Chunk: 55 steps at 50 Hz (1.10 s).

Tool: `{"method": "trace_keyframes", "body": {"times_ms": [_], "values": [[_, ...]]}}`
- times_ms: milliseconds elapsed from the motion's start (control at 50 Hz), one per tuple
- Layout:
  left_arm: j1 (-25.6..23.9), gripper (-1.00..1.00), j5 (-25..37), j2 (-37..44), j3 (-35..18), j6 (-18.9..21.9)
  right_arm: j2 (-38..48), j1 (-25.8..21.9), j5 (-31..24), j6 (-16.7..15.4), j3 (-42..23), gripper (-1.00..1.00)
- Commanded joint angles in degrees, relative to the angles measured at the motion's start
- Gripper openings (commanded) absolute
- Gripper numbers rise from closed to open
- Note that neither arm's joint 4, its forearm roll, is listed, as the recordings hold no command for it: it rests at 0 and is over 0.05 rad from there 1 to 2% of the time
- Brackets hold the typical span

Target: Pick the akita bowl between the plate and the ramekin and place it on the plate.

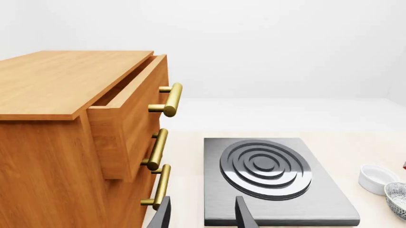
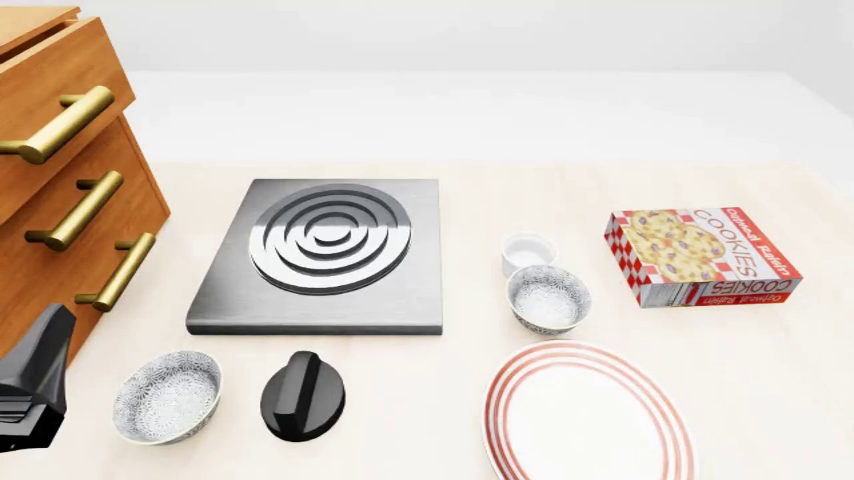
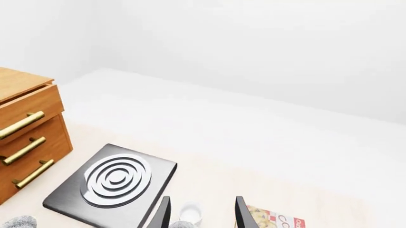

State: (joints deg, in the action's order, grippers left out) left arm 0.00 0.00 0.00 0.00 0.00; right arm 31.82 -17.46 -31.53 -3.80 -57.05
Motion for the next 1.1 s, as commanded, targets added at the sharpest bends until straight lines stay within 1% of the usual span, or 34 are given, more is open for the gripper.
{"method": "trace_keyframes", "body": {"times_ms": [20,60,80,120,140,160,180,200,220,280,320,340,360,400,500,520,560,600,660,680,740,780,800,820,840,860,880,900,920,940,960,980,1000,1100], "values": [[0.0,1.0,0.0,0.0,0.0,0.0,13.2,-1.9,-8.1,0.8,-13.8,1.0],[0.0,1.0,0.0,0.0,0.0,0.0,14.4,-1.8,-9.0,0.5,-15.2,1.0],[0.0,1.0,0.0,0.0,0.0,0.0,16.9,-1.9,-11.1,1.7,-18.0,1.0],[0.0,1.0,0.0,0.0,0.0,0.0,19.0,-2.1,-12.6,1.8,-20.3,1.0],[0.0,1.0,0.0,0.0,0.0,0.0,20.0,-2.2,-13.4,2.9,-21.8,1.0],[0.0,1.0,0.0,0.0,0.0,0.0,20.6,-1.9,-14.0,2.8,-23.5,1.0],[0.0,1.0,0.0,0.0,0.0,0.0,22.2,-3.9,-15.0,6.2,-25.3,1.0],[0.0,1.0,0.0,0.0,0.0,0.0,23.5,-3.3,-16.4,7.2,-27.1,1.0],[0.0,1.0,0.0,0.0,0.0,0.0,23.7,-2.3,-16.7,6.0,-28.1,1.0],[0.0,1.0,0.0,0.0,0.0,0.0,25.3,-1.6,-18.8,5.4,-32.0,1.0],[0.0,1.0,0.0,0.0,0.0,0.0,27.5,-2.4,-20.4,7.2,-34.1,1.0],[0.0,1.0,0.0,0.0,0.0,0.0,29.7,-1.6,-21.2,6.6,-35.7,1.0],[0.0,1.0,0.0,0.0,0.0,0.0,29.7,-1.6,-21.2,6.6,-35.7,1.0],[0.0,1.0,0.0,0.0,0.0,0.0,32.7,-2.1,-22.9,7.7,-38.0,1.0],[0.0,1.0,0.0,0.0,0.0,0.0,36.2,-1.4,-24.8,7.7,-40.4,1.0],[0.0,1.0,0.0,0.0,0.0,0.0,37.0,-2.0,-25.2,8.5,-41.3,1.0],[0.0,1.0,0.0,0.0,0.0,0.0,37.8,-1.8,-25.5,8.1,-41.8,1.0],[0.0,1.0,0.0,0.0,0.0,0.0,39.9,-3.6,-26.4,10.8,-41.7,1.0],[0.0,1.0,0.0,0.0,0.0,0.0,40.9,-2.7,-26.5,11.2,-41.8,1.0],[0.0,1.0,0.0,0.0,0.0,0.0,41.0,-1.5,-26.5,11.3,-41.6,1.0],[0.0,1.0,0.0,0.0,0.0,0.0,43.3,-2.5,-27.2,12.7,-40.4,1.0],[0.0,1.0,0.0,0.0,0.0,0.0,43.8,-0.9,-27.3,11.6,-39.8,1.0],[0.0,1.0,0.0,0.0,0.0,0.0,44.7,-1.5,-27.4,12.7,-39.7,1.0],[0.0,1.0,0.0,0.0,0.0,0.0,45.0,-1.2,-27.6,12.6,-39.6,1.0],[0.0,1.0,0.0,0.0,0.0,0.0,45.3,-0.3,-27.5,11.5,-39.4,1.0],[0.0,1.0,0.0,0.0,0.0,0.0,46.2,-0.4,-27.7,11.8,-38.9,1.0],[0.0,1.0,0.0,0.0,0.0,0.0,46.9,-1.1,-27.4,13.0,-38.7,1.0],[0.0,1.0,0.0,0.0,0.0,0.0,47.3,-0.1,-27.4,12.1,-38.5,1.0],[0.0,1.0,0.0,0.0,0.0,0.0,47.3,-0.1,-27.4,12.1,-38.5,1.0],[0.0,1.0,0.0,0.0,0.0,0.0,48.4,-0.1,-27.0,12.9,-37.9,1.0],[0.0,1.0,0.0,0.0,0.0,0.0,48.9,1.1,-26.9,11.7,-37.4,1.0],[0.0,1.0,0.0,0.0,0.0,0.0,49.4,1.5,-26.7,11.6,-36.8,1.0],[0.0,1.0,0.0,0.0,0.0,0.0,50.0,1.2,-26.5,12.5,-36.5,1.0],[0.0,1.0,0.0,0.0,0.0,0.0,52.4,2.6,-24.7,12.9,-33.1,1.0]]}}
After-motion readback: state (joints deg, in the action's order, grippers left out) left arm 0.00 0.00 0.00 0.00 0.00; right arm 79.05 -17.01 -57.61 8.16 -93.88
